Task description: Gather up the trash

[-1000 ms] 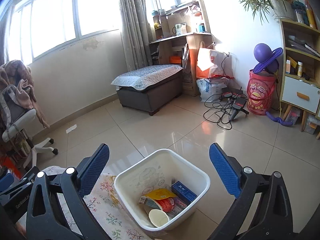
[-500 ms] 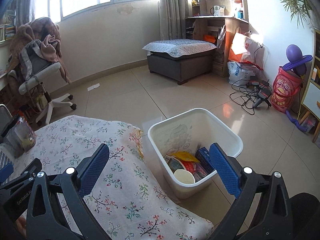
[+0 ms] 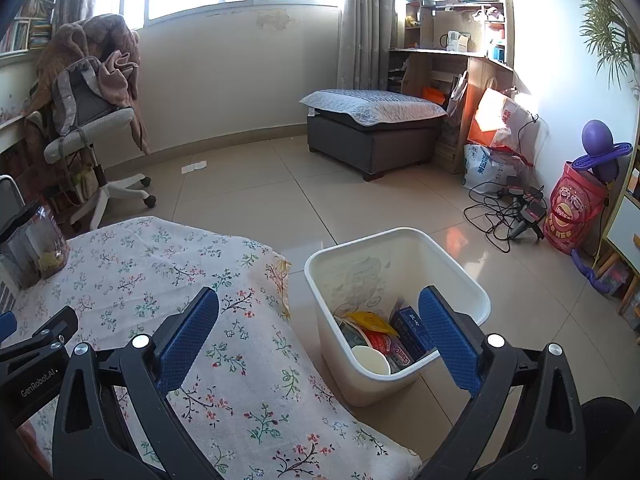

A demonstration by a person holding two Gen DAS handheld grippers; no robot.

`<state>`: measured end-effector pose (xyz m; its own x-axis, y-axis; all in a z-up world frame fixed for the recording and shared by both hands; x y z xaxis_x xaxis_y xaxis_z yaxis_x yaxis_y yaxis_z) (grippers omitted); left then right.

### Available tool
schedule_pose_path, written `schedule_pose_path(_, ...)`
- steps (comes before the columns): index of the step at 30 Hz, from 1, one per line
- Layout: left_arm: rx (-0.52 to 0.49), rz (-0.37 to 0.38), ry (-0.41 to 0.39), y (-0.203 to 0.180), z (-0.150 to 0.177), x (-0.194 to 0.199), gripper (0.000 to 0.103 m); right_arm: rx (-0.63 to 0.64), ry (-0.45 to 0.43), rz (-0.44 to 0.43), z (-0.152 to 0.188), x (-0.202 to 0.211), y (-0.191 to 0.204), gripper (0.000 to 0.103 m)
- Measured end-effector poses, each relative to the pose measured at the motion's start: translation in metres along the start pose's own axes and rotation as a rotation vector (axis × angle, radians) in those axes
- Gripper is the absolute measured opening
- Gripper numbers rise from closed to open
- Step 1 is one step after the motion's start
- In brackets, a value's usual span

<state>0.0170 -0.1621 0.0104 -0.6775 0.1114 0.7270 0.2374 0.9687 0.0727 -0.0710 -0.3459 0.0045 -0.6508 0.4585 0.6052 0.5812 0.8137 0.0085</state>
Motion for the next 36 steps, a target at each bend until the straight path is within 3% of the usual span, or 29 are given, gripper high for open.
schedule_pose_path(28,0.025,-0.002,0.056,0.007,0.001,-0.012,0.096,0.017,0.04,-0.02,0.005,-0.011,0.007,0.096)
schedule_pose_path(36,0.031,0.004,0.041,0.008,0.0,-0.011,0.095,0.014,0.061,-0.026,0.006,-0.014,0.007,0.096)
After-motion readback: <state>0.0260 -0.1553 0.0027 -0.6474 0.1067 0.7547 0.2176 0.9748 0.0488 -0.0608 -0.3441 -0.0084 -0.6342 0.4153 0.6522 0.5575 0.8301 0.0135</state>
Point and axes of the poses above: each gripper's, at about its wrist camera, not at the fingertips, and x roughly against the way its jaws point, y to its left, z to its underside, the point moved 3 cm from there along -x, roughly the way its jaws point, and after that the axes turned 2 degrees about y, right-handed, at the moved point
